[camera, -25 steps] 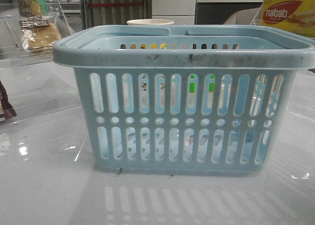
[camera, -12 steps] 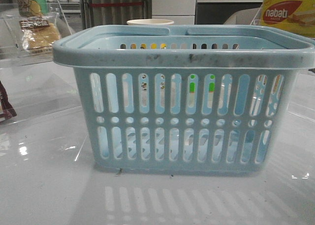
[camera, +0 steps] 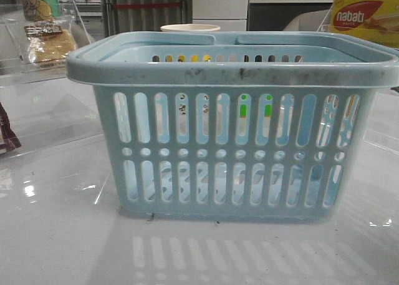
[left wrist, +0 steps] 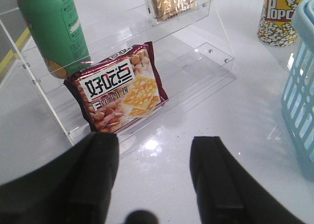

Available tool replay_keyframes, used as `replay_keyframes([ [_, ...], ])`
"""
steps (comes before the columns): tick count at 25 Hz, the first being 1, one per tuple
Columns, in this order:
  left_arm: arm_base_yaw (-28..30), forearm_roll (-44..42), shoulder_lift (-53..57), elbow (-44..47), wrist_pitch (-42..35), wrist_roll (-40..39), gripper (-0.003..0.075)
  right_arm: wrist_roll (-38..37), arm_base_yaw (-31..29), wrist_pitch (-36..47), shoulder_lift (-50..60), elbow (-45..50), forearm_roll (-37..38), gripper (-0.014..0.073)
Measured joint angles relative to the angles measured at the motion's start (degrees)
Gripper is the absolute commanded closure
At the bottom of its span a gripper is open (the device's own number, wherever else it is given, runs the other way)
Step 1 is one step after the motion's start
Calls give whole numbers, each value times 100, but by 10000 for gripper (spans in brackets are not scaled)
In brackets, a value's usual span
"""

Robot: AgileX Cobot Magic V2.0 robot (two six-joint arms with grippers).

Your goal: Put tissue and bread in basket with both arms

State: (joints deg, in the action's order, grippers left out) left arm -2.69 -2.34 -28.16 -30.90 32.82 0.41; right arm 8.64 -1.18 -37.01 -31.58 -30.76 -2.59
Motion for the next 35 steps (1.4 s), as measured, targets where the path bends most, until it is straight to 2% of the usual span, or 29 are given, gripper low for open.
replay_keyframes([
  [6, 0, 9, 0, 0, -48, 0, 265, -51, -14, 82, -296, -21, 0, 55],
  [12, 0, 9, 0, 0, -60, 0, 265, -183, -231, 154, -961, -465, -11, 55],
  [24, 0, 13, 0, 0, -71, 0, 265, -206, -876, 237, -2973, -2118, -11, 55],
  [35, 0, 13, 0, 0, -71, -41, 265, -208, -1025, 286, -4880, -3510, -11, 55],
])
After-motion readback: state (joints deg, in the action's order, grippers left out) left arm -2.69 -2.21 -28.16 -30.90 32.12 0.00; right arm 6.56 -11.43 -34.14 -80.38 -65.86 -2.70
